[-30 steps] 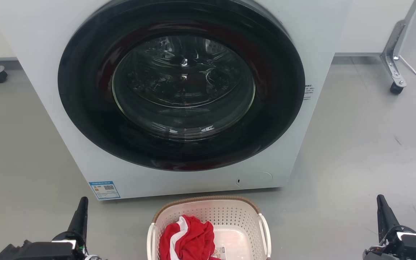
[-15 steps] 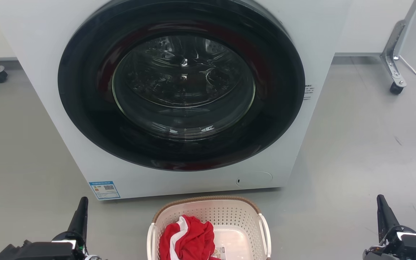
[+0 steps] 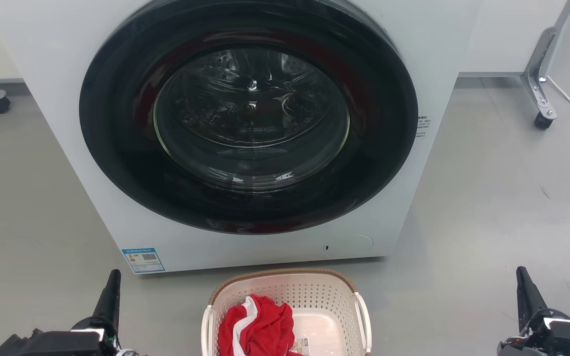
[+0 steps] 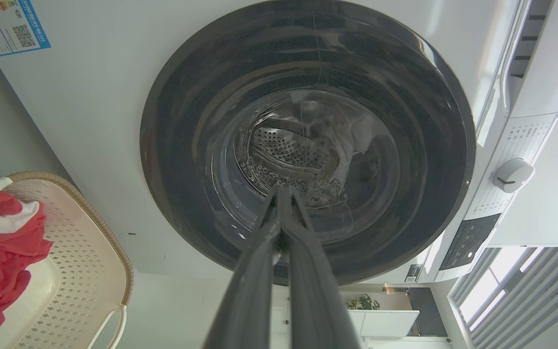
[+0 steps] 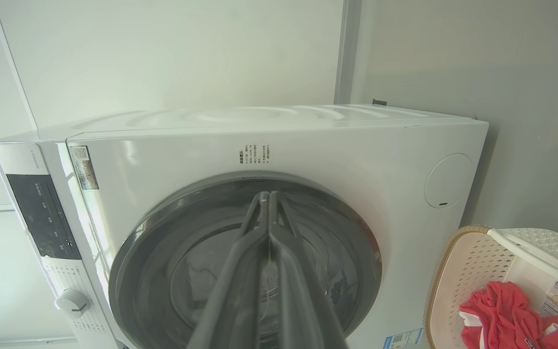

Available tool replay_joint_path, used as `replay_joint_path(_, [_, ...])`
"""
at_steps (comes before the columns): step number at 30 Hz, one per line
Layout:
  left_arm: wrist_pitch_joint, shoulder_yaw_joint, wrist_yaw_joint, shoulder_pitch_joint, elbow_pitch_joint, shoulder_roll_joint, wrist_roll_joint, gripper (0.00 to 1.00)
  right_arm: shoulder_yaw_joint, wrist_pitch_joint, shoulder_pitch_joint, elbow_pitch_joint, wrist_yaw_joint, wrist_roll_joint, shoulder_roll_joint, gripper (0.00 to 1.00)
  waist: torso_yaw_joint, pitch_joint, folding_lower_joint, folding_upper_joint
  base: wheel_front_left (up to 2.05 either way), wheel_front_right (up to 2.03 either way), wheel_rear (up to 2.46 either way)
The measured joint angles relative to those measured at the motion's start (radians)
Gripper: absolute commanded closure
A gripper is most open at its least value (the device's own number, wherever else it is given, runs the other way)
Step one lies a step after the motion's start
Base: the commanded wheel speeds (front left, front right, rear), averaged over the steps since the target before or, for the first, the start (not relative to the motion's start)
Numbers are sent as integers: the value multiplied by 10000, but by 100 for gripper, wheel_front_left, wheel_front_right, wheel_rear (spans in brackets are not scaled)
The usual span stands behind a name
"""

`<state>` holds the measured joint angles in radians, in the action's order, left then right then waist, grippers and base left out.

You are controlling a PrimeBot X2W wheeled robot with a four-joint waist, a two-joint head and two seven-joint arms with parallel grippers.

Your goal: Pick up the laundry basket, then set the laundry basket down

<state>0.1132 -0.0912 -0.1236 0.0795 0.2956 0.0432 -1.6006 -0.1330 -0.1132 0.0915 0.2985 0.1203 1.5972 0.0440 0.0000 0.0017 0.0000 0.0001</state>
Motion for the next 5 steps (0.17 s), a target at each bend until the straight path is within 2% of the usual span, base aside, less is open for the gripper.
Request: replay_joint_path(5, [0, 0, 0, 0, 2, 0, 0, 100, 0, 0, 0, 0, 0, 0, 0, 100, 0, 0, 0, -1, 0, 0, 0])
